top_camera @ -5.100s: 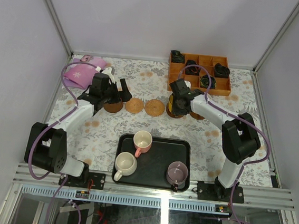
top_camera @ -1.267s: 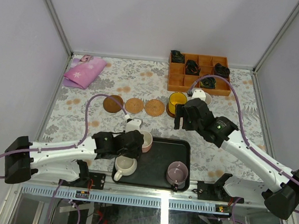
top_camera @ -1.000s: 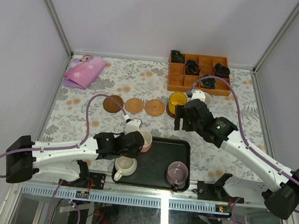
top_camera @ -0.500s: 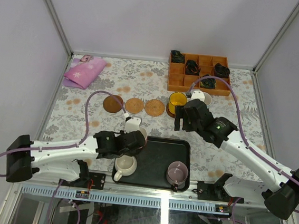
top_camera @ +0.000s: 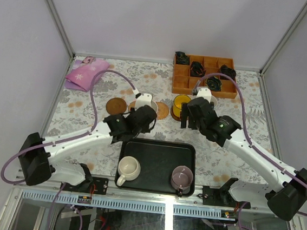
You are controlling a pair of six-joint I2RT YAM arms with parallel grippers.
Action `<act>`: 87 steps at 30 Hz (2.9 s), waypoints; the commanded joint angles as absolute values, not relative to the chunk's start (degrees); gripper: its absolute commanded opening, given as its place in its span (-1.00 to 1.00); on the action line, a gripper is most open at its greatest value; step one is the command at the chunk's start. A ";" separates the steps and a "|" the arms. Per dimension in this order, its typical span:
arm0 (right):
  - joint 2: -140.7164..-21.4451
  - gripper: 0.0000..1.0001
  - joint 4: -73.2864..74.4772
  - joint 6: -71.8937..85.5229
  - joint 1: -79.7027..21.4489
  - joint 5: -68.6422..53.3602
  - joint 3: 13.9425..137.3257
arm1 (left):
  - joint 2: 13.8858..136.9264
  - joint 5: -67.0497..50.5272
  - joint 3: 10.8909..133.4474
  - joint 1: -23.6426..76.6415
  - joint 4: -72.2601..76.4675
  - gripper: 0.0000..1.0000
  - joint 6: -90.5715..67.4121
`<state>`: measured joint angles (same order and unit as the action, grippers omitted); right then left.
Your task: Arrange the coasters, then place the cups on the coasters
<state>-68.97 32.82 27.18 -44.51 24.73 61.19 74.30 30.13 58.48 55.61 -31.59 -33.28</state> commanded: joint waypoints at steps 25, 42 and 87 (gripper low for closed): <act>-73.10 0.54 24.56 25.27 -28.50 21.19 66.31 | 99.46 12.53 78.68 38.25 -18.61 -1.00 -28.13; -74.16 0.54 25.05 23.57 -27.77 17.53 66.32 | 100.76 12.84 78.54 38.26 -23.04 -1.00 -34.66; -75.50 0.54 23.47 23.84 -27.42 14.82 65.88 | 102.87 12.64 77.25 38.61 -21.44 -0.31 -32.47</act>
<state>-75.16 25.78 24.34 -27.94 15.33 64.64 103.02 12.21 76.03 38.57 -25.15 -33.17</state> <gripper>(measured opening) 0.773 0.291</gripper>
